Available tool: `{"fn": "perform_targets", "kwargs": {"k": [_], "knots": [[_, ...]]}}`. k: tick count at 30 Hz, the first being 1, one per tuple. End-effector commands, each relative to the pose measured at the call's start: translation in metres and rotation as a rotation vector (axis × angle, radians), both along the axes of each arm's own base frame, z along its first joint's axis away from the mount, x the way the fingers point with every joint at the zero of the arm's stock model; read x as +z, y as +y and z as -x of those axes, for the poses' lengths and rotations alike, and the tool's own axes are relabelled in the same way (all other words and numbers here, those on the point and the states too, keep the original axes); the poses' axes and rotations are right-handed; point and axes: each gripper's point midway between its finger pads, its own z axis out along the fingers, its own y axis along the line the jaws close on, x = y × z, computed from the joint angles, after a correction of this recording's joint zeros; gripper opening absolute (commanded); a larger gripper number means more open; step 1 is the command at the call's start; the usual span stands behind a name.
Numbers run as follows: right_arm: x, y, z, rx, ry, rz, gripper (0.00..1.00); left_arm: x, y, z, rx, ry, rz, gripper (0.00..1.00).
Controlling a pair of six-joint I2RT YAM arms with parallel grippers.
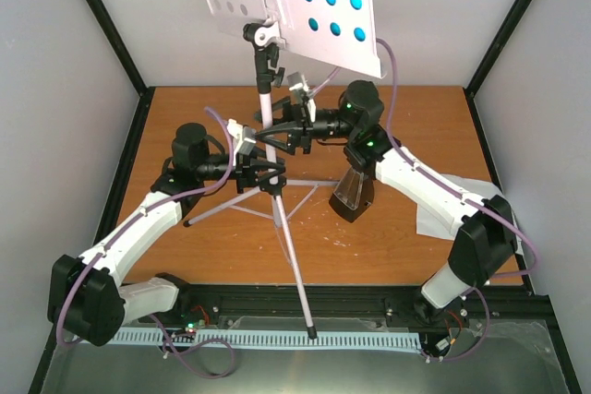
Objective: Pack up the instrument practice props
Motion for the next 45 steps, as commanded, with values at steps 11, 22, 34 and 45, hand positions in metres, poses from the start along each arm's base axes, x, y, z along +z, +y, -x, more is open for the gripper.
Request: {"fn": "perform_targets", "kwargs": {"k": [11,22,34,45], "knots": [[0.032,0.006,0.020,0.065,-0.039,-0.064,0.31,0.049,-0.004,0.036,-0.157,-0.207,0.084,0.00],[0.030,-0.003,-0.011,-0.214,-0.084,-0.072,0.03,0.051,-0.002,0.008,0.035,-0.180,0.049,0.64],[0.034,-0.039,-0.096,-0.802,-0.190,-0.072,0.03,0.068,0.070,-0.052,0.592,-0.175,0.038,1.00],[0.027,-0.055,-0.146,-1.184,-0.231,-0.016,0.03,0.055,0.141,-0.085,0.891,-0.008,0.043,0.99]]}}
